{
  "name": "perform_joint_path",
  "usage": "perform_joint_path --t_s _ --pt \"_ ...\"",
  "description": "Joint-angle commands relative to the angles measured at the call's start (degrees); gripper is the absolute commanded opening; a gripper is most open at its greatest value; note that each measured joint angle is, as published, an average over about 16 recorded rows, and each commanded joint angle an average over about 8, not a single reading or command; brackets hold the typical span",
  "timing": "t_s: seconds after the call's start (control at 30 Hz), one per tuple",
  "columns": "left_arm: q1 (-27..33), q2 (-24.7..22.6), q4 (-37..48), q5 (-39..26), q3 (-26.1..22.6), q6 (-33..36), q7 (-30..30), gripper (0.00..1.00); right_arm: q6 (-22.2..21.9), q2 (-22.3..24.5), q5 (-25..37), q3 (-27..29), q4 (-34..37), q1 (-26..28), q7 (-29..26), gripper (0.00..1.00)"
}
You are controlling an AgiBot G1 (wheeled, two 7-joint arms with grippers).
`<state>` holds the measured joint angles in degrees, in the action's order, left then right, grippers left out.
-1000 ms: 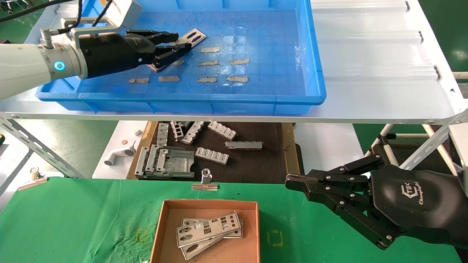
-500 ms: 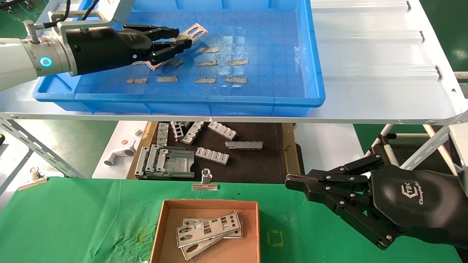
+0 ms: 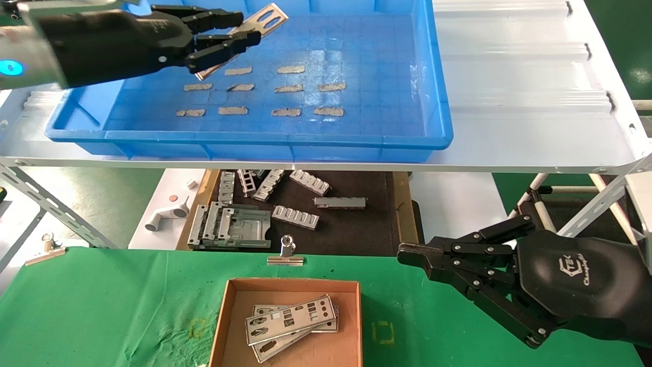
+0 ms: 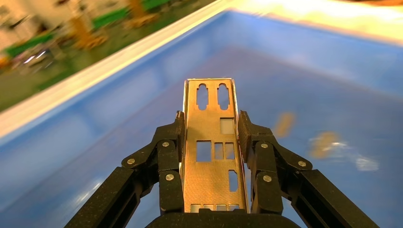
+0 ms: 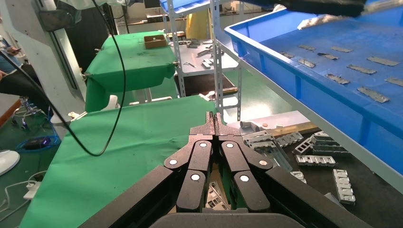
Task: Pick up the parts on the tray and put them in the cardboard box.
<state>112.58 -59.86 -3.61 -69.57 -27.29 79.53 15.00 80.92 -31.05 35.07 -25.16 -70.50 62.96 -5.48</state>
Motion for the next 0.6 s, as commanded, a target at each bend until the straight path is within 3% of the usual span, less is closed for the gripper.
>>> perform_joint_path --t_s 0.03,0.23,0.6 --pt "0.5 1.2 -0.5 0.2 0.2 5.0 0.4 0.0 0.0 0.0 0.0 0.0 0.0 0.0 0.0 0.0" --pt "-1.2 5.2 -7.1 2.6 -0.4 12.5 -0.1 0.0 0.0 0.0 0.0 0.0 0.0 0.0 0.0 0.0" --pt "-13.0 17.1 -37.3 19.1 -8.9 12.4 -8.5 0.0 0.0 0.0 0.0 0.0 0.0 0.0 0.0 0.0"
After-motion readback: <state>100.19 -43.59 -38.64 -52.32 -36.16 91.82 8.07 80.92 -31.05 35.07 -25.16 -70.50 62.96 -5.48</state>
